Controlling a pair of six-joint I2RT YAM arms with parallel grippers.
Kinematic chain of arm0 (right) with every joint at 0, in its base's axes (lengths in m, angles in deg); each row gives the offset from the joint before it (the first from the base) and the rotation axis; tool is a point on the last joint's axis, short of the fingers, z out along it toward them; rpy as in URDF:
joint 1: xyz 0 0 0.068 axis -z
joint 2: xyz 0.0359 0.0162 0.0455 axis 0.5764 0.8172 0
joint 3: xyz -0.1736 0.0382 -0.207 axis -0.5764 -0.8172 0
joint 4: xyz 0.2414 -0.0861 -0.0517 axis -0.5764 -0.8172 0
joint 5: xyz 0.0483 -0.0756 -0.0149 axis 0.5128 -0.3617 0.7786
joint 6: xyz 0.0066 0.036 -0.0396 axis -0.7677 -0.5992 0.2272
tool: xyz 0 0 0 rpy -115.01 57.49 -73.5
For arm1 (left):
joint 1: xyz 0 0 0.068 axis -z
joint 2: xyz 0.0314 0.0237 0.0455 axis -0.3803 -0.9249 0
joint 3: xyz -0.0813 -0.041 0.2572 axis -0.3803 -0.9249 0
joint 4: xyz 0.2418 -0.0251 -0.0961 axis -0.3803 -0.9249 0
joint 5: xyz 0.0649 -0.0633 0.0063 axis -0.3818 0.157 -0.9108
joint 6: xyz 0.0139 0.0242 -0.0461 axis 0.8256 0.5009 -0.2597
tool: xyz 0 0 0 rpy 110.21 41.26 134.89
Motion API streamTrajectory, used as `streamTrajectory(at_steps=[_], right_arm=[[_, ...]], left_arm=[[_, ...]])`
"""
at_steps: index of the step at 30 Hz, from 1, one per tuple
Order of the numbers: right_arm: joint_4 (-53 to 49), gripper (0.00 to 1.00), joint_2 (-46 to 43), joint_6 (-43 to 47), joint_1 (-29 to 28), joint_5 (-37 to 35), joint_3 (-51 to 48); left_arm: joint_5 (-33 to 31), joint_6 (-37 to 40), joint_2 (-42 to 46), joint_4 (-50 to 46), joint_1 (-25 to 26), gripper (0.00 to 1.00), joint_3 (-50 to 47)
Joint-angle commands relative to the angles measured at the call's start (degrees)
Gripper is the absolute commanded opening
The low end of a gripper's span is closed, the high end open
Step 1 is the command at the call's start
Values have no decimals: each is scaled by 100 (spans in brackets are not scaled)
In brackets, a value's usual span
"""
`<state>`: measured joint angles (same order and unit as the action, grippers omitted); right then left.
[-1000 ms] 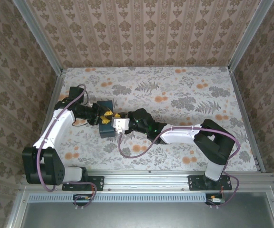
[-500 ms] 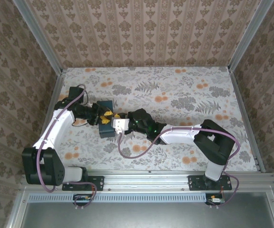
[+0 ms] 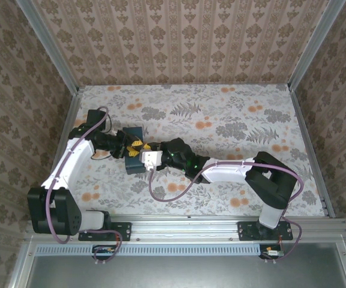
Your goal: Unlock the padlock with the key
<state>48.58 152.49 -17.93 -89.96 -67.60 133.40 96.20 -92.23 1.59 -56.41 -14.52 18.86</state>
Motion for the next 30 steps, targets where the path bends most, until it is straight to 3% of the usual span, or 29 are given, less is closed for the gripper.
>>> streamTrajectory(at_steps=[1, 17, 30], right_arm=[[119, 19, -163, 45, -130, 137, 186], [-642, 5, -144, -302, -116, 69, 315], [-1560, 4, -302, -3414, 16, 411, 653]], left_arm=[[227, -42, 170, 146, 38, 7, 9], [184, -160, 218, 252, 138, 7, -47], [165, -369, 354, 637, 233, 7, -323]])
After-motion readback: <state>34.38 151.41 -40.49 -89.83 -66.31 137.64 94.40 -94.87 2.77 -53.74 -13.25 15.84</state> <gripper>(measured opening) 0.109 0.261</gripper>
